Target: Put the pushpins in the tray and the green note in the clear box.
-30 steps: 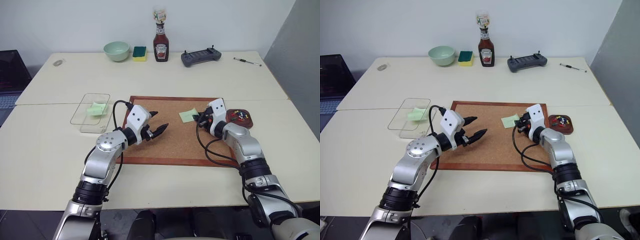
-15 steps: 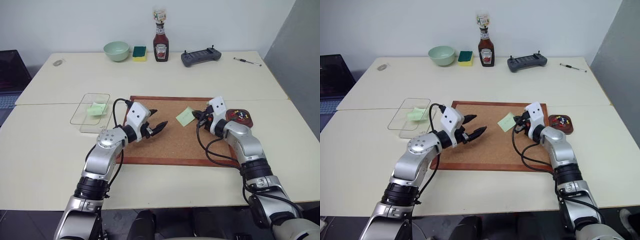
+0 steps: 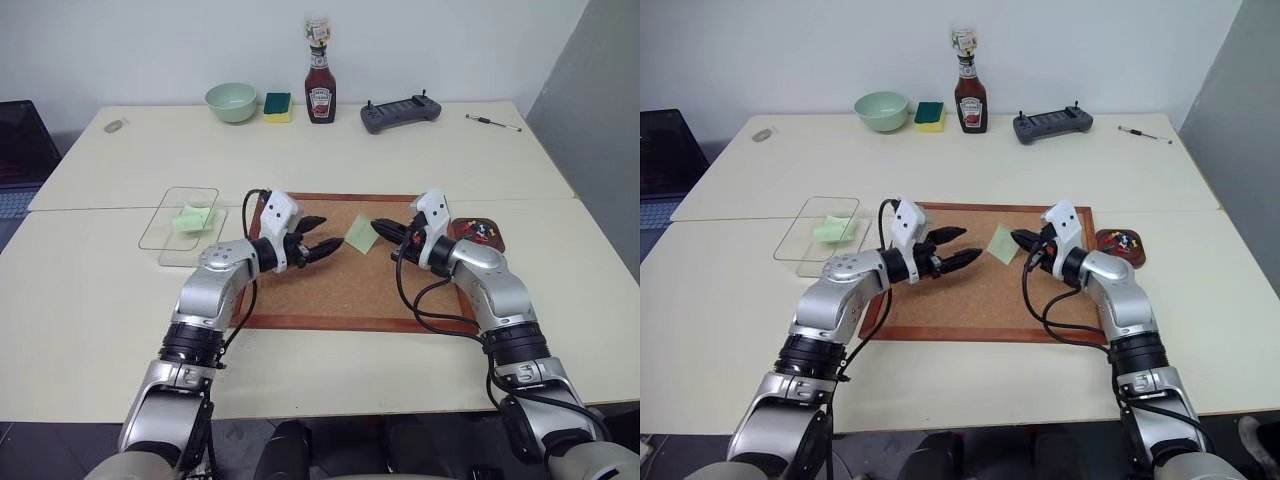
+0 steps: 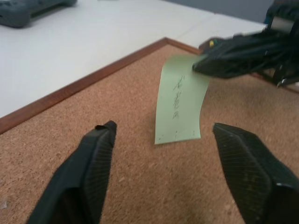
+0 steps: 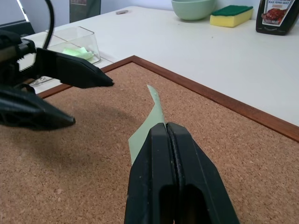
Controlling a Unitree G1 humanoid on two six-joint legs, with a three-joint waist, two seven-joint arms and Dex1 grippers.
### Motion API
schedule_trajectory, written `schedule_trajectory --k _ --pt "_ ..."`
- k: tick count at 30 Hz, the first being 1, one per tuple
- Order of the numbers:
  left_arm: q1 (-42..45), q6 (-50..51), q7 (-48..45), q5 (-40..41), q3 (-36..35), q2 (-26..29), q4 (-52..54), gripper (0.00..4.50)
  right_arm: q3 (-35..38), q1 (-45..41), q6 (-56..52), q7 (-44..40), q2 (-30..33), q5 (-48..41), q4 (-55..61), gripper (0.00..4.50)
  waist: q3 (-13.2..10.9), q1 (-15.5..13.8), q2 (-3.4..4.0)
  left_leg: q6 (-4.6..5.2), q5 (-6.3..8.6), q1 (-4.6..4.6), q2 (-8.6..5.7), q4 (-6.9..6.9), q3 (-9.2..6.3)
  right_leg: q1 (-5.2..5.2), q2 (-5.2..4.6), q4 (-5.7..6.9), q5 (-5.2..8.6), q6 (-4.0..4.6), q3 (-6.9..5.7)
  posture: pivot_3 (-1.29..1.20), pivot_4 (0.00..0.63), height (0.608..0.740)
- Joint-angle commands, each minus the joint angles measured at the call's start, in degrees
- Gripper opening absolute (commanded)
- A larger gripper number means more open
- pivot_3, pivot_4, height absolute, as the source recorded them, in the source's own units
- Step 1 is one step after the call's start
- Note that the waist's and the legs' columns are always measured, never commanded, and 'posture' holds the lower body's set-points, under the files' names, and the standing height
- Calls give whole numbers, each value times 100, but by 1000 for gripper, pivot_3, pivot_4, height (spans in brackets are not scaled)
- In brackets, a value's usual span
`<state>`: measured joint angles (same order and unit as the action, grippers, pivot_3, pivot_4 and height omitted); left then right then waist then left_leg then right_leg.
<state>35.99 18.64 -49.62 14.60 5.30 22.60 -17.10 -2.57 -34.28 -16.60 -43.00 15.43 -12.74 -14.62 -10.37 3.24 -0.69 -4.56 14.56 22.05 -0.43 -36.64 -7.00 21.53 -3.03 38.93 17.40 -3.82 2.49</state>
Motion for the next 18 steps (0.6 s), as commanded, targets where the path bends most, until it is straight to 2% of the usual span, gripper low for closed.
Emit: schedule_trajectory --k 1,9,18 --pt "326 -532 -246 -194 68 33 -361 4461 -24 12 111 -102 13 -93 301 0 0 -2 0 0 0 0 -1 0 0 0 0 0 0 0 0 0 150 740" --pt "830 -1303 -353 -406 107 -269 -1303 4461 -64 33 68 -158 17 -133 480 0 -1 -3 -2 0 0 5 -3 -1 -1 3 -2 0 0 0 -1 0 150 740" --pt "1014 -660 -926 -255 174 -418 -1502 4461 -90 57 59 -199 41 -152 614 0 -1 13 -2 0 0 35 -2 -4 -2 32 0 6 0 0 -2 0 150 740"
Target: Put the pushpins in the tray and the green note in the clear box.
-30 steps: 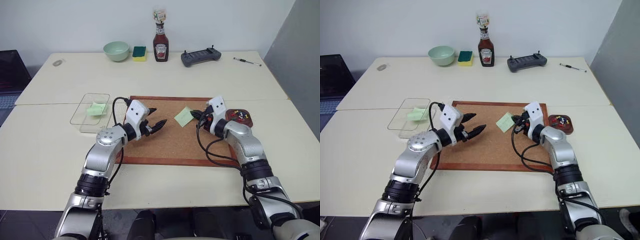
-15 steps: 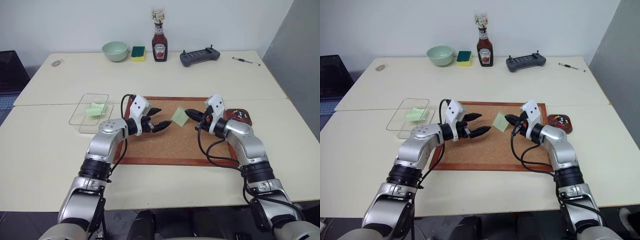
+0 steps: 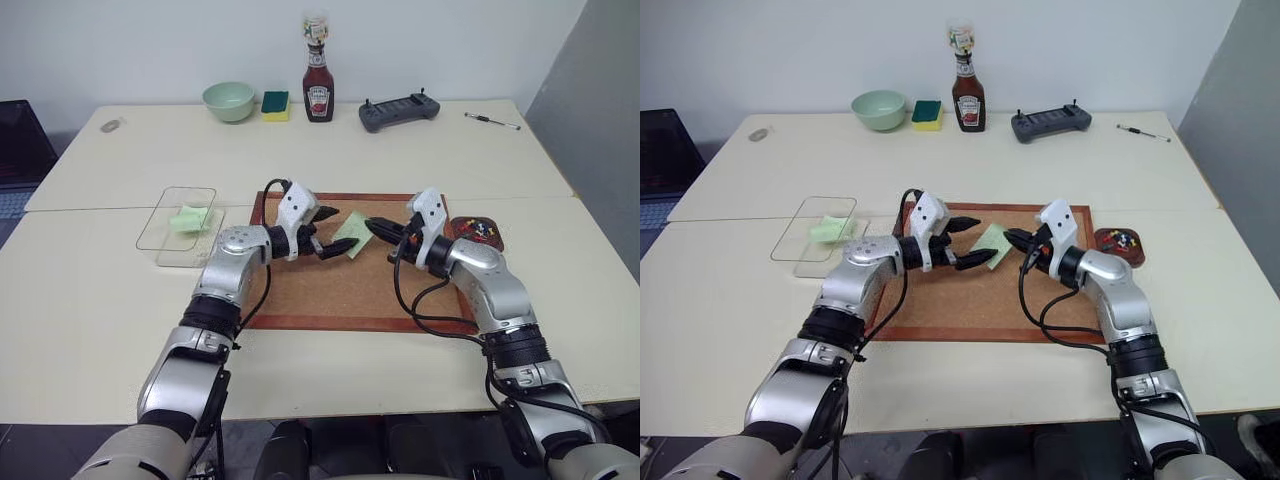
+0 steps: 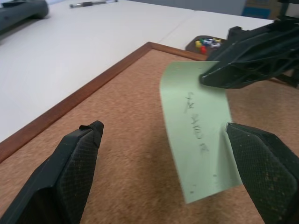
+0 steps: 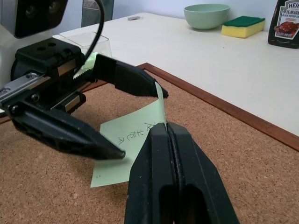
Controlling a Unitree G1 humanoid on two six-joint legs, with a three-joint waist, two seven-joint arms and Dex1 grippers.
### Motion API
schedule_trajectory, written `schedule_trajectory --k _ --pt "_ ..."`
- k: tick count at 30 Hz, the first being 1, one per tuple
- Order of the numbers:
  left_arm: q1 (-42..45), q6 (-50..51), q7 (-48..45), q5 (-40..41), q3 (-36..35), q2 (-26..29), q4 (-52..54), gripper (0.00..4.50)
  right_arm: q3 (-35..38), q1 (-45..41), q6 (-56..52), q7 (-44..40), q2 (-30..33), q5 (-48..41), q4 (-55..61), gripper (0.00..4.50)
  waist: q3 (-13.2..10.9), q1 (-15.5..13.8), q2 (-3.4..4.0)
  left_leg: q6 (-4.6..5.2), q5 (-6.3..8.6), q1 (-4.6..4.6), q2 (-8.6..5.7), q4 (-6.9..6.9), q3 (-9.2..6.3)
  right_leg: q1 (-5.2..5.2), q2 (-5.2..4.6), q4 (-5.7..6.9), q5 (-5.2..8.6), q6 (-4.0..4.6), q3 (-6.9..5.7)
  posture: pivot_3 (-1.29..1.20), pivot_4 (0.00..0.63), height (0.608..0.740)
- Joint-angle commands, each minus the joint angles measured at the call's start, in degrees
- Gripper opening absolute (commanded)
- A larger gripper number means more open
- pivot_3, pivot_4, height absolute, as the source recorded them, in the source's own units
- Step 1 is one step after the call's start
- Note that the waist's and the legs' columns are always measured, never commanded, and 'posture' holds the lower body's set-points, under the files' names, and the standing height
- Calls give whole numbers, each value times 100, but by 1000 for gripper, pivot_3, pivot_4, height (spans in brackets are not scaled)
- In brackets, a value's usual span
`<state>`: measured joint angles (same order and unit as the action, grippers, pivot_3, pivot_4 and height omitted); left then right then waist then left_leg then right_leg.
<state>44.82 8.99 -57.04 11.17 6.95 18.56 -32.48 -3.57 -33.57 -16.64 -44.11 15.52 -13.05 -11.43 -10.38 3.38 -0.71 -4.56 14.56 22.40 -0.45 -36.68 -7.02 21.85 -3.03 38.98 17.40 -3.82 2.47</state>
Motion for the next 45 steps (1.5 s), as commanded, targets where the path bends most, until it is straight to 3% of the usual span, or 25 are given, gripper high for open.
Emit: schedule_trajectory --k 1,4,7,16,28,38,45 --pt "136 381 -198 110 -9 -30 27 4461 4 -13 62 -96 32 -125 308 0 0 0 0 0 0 1 0 0 0 0 0 0 0 0 0 0 150 740" --pt "150 572 -205 139 -69 -70 7 4461 -7 -15 65 -115 29 -129 330 0 0 -1 0 0 0 7 -1 -2 -3 5 0 0 0 0 -2 0 150 740" --pt "158 816 -218 227 -158 -111 14 4057 -7 -19 65 -123 23 -129 345 0 0 -1 0 0 0 20 -1 -5 -3 18 0 2 0 0 -2 0 150 740" --pt "125 2039 -417 797 -341 -182 310 2303 10 -19 26 -117 16 -212 398 0 0 7 0 0 0 33 -1 -10 -5 27 0 4 0 1 -5 0 150 740" --pt "41 2225 -364 889 -433 -229 465 66 -11 1 -30 -148 51 -252 465 0 0 4 0 -1 -1 34 -1 -15 -5 27 -1 5 -1 1 -5 0 150 740" --pt "-41 2217 -303 921 -405 -240 574 25 -10 28 -269 -166 55 -315 560 0 0 4 0 -1 -1 35 -1 -17 -5 28 -1 7 -1 1 -4 0 150 740" --pt "-132 2225 -247 922 -400 -243 676 0 48 9 -507 -339 191 -461 731 1263 0 4 0 -1 -1 35 -1 -18 -5 28 -1 7 -1 1 -4 0 150 740"
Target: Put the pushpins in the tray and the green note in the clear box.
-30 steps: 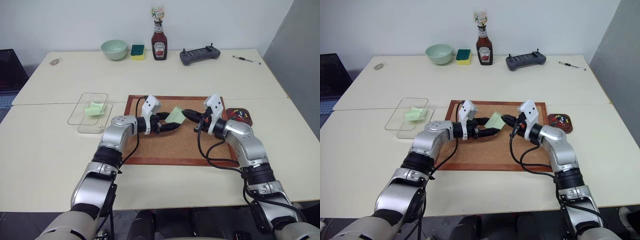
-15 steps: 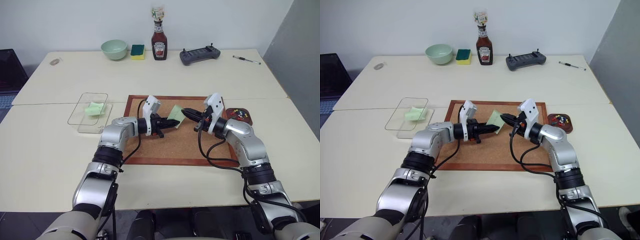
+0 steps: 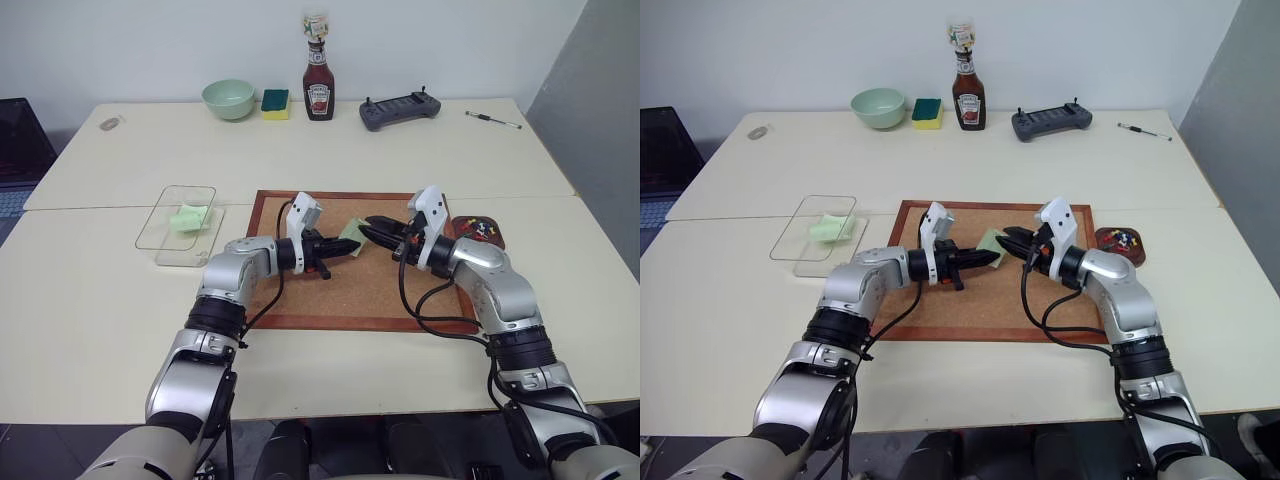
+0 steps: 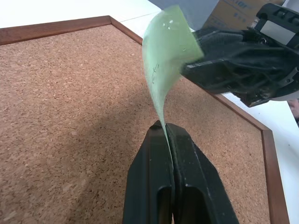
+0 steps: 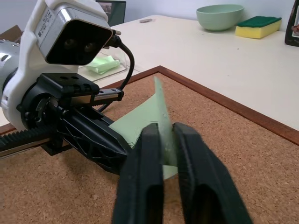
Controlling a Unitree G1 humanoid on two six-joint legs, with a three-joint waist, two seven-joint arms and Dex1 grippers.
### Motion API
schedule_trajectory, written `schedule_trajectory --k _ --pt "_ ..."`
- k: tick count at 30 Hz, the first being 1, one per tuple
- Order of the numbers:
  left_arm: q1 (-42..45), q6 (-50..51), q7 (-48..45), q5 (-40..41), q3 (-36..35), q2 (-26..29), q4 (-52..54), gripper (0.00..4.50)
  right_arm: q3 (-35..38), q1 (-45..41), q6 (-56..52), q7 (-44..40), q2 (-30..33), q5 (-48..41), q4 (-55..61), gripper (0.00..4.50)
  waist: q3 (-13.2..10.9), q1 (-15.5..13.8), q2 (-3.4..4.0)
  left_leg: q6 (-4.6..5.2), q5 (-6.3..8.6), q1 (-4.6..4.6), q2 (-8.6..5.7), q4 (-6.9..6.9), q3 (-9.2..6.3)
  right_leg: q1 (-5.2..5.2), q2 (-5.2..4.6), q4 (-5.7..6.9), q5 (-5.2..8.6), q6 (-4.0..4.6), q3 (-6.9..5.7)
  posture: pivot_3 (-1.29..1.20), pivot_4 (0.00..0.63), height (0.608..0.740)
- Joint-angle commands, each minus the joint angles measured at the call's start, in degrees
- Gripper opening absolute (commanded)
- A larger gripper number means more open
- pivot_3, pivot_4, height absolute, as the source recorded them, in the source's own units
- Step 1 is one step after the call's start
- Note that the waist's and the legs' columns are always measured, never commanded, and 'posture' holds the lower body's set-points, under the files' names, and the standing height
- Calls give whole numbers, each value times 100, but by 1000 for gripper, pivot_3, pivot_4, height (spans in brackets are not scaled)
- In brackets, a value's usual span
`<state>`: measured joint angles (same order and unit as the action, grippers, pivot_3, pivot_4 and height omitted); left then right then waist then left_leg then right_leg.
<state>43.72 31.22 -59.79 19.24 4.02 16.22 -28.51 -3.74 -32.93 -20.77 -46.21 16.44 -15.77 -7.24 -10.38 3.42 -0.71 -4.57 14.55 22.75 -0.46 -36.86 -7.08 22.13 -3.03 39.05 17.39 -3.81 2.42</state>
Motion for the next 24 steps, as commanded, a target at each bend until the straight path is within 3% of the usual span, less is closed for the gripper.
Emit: schedule_trajectory --k 1,2,4,8,13,18,24 --pt "-65 7 71 117 -122 -1 331 0 101 -54 -176 -204 188 -259 375 1556 0 -1 0 0 0 0 0 0 0 0 0 0 0 0 0 0 150 740" --pt "-106 16 116 123 -142 6 383 0 127 -50 -244 -265 273 -319 431 1922 0 1 0 0 0 0 0 0 0 0 0 0 0 0 0 0 150 740" --pt "-180 58 208 148 -197 30 498 0 178 -39 -340 -355 415 -393 517 2159 0 -2 0 0 0 1 0 -1 1 0 0 0 0 0 0 0 150 740" --pt "-358 198 609 171 -443 189 894 0 207 -17 -487 -477 714 -501 708 3054 0 1 0 1 0 3 0 -3 -2 1 -1 0 0 0 0 0 150 740" --pt "-724 486 1157 190 -803 614 1942 0 -81 51 -745 -814 1007 -575 1146 4372 0 20 0 1 0 4 2 -3 0 4 0 2 0 0 3 0 150 740" --pt "-897 918 2095 -79 -1353 1330 2967 0 -521 -77 -856 -826 902 -467 1488 4454 -1 18 -2 1 0 6 4 -3 -6 6 0 1 0 0 0 0 150 740" --pt "-1179 1248 2805 -479 -1874 2270 3076 0 -869 -397 -1033 -896 702 -552 1580 4454 -1 18 -2 0 0 3 3 -3 -4 6 0 3 0 0 1 0 150 740"
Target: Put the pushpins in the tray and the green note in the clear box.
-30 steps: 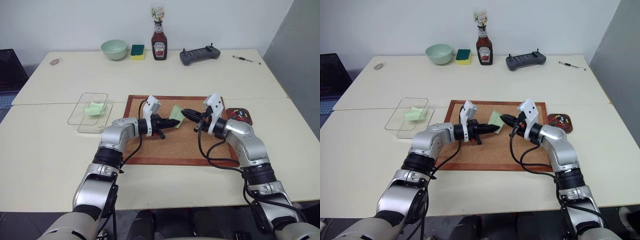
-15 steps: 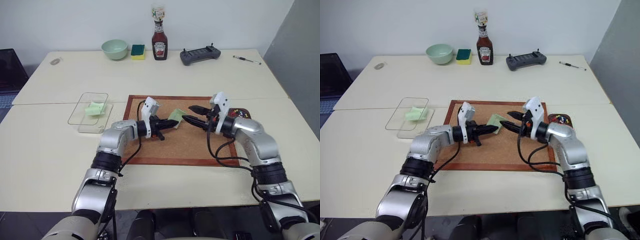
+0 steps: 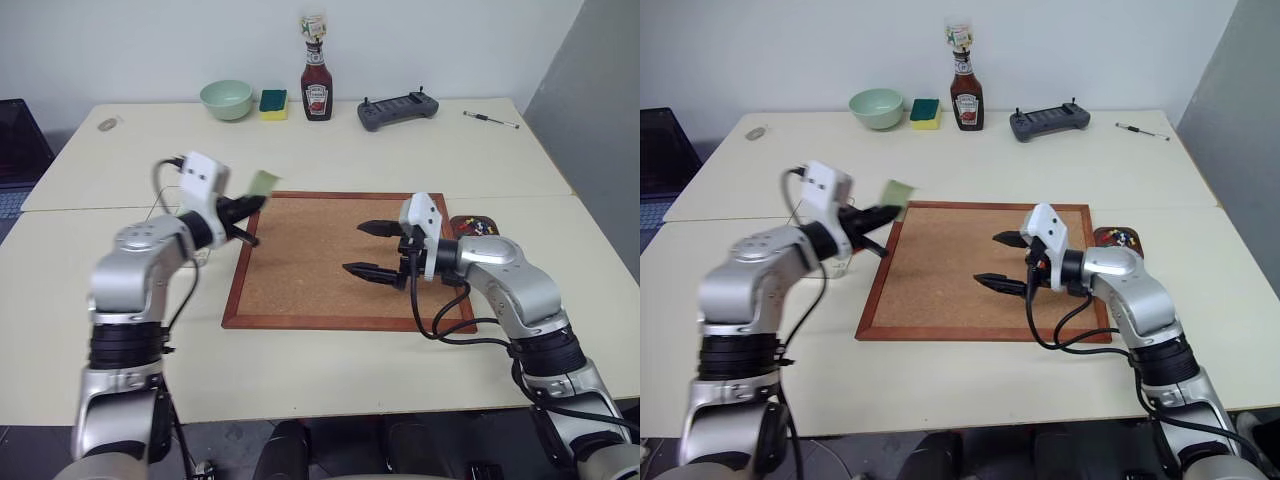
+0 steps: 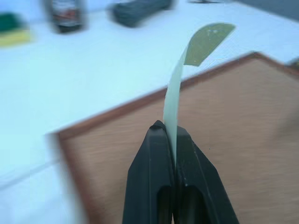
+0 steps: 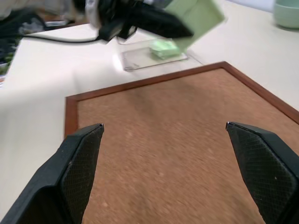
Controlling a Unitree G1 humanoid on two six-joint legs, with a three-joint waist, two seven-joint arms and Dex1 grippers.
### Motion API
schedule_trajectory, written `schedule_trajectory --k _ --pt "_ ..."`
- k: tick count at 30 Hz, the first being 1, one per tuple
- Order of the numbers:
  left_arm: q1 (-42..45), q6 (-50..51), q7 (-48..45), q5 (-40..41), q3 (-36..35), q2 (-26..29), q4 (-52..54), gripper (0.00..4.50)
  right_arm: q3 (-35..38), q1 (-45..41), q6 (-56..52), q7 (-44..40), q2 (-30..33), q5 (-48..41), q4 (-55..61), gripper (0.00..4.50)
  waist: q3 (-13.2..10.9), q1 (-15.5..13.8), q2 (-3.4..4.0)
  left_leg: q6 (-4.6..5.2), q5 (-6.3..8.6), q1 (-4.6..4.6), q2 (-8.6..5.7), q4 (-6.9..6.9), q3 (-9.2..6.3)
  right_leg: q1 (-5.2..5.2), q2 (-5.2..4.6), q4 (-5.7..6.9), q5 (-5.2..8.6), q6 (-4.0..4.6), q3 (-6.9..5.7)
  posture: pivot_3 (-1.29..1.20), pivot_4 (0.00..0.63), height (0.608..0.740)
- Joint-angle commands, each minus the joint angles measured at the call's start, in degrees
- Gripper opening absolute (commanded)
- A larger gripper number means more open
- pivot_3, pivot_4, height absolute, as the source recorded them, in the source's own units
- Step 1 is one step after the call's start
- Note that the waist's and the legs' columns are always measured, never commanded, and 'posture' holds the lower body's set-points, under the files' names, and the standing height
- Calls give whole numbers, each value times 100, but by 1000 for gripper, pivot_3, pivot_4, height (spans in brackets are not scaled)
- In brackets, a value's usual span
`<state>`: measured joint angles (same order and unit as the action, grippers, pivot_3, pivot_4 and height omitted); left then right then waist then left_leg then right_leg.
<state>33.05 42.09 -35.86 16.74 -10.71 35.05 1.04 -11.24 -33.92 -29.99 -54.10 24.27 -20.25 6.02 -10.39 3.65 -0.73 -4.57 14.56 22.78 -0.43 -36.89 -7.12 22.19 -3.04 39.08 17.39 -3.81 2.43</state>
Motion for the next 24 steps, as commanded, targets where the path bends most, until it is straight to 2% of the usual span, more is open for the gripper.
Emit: schedule_trajectory --k 1,5,13,20,24 --pt "-165 158 476 -297 -433 502 87 0 -175 -345 -113 -113 -117 -91 241 4454 0 -8 -1 0 0 0 -1 1 -2 0 0 1 0 0 -1 0 150 740" --pt "-380 42 811 -644 -456 842 -165 0 -355 -565 175 -18 -360 125 -1 4454 -1 -30 -2 0 0 0 0 2 -7 0 1 1 0 0 -6 0 150 740" --pt "-433 -297 1003 -981 -293 962 -721 0 -410 -648 352 26 -581 262 -161 4454 -1 -53 -3 0 0 4 -2 2 -7 2 -1 0 0 1 -8 0 150 740" --pt "-368 -420 1125 -1032 -350 911 -882 1046 -339 -587 354 78 -575 287 -129 4500 -1 -37 -3 0 0 3 -1 2 -6 5 0 2 0 1 -7 0 150 740" --pt "-316 -374 1148 -980 -394 868 -873 1900 -314 -591 348 83 -561 283 -134 4500 -1 -36 -3 0 0 4 -1 1 -6 5 0 2 -1 1 -7 0 150 740"
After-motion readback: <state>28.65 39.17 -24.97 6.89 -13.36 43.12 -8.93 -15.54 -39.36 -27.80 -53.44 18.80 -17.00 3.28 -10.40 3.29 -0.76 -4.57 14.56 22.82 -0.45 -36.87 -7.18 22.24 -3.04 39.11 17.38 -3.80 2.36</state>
